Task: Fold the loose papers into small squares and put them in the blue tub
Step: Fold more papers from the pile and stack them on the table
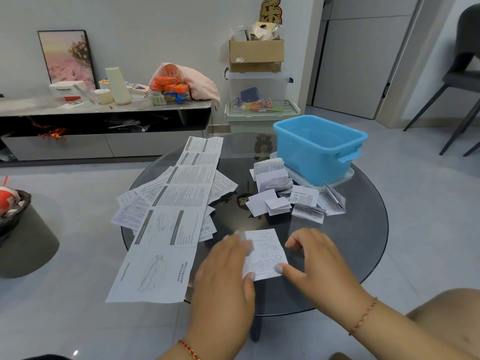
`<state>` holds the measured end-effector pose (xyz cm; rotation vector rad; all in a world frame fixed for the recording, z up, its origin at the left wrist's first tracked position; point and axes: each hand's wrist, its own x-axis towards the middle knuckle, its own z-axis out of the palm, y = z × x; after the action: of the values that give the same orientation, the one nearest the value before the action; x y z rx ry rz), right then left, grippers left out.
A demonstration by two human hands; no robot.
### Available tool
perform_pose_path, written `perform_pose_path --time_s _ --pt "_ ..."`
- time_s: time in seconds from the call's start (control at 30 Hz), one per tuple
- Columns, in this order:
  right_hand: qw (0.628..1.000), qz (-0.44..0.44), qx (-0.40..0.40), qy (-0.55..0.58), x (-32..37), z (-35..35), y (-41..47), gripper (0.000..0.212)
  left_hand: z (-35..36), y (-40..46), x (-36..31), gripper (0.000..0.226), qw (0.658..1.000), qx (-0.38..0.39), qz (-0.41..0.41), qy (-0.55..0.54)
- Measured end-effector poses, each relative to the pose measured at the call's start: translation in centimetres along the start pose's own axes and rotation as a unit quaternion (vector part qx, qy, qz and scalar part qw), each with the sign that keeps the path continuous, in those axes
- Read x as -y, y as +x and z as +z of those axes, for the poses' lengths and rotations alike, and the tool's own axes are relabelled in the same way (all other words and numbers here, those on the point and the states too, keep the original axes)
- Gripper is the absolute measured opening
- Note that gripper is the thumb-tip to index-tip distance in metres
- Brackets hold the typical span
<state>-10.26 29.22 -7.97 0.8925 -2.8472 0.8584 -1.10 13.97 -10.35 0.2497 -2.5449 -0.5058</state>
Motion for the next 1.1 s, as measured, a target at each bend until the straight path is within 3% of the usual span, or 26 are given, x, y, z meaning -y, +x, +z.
perform_pose_path --time_s 0.17,0.33,0.47,0.6,0.7,0.87,1.1 --pt "0.996 -0.091 0.006 0.003 0.1 0.2 -0.3 0.045 0.1 0.1 0.3 0.045 0.991 0.090 0.064 0.078" --pt "0.980 -0.192 0.052 -0.026 -0.2 -0.1 -1.1 0.051 -0.2 -0.9 0.6 0.040 0.991 0.083 0.092 0.059" --pt "0.963 -0.253 0.068 -0.068 -0.4 -0.9 -1.8 0.056 -0.7 -1.8 1.2 0.047 0.985 0.055 0.152 0.051" --pt "0.945 -0.307 0.064 -0.098 -0.8 -0.6 -2.5 0.045 -0.6 -2.6 2.0 0.049 0.971 0.038 0.226 0.063" --pt "0.948 -0.305 0.066 -0.066 -0.8 -0.5 -2.5 0.037 -0.8 -2.6 2.2 0.037 0.976 0.016 0.215 0.029" --pt "0.964 -0.253 0.075 -0.012 -0.6 -1.3 -2.2 0.034 -1.4 -2.4 2.1 0.031 0.991 0.036 0.123 -0.046" --pt "0.966 -0.257 0.039 -0.019 -1.2 -0.4 -1.4 0.016 -1.2 -2.1 1.7 0.034 0.995 0.034 0.090 -0.021"
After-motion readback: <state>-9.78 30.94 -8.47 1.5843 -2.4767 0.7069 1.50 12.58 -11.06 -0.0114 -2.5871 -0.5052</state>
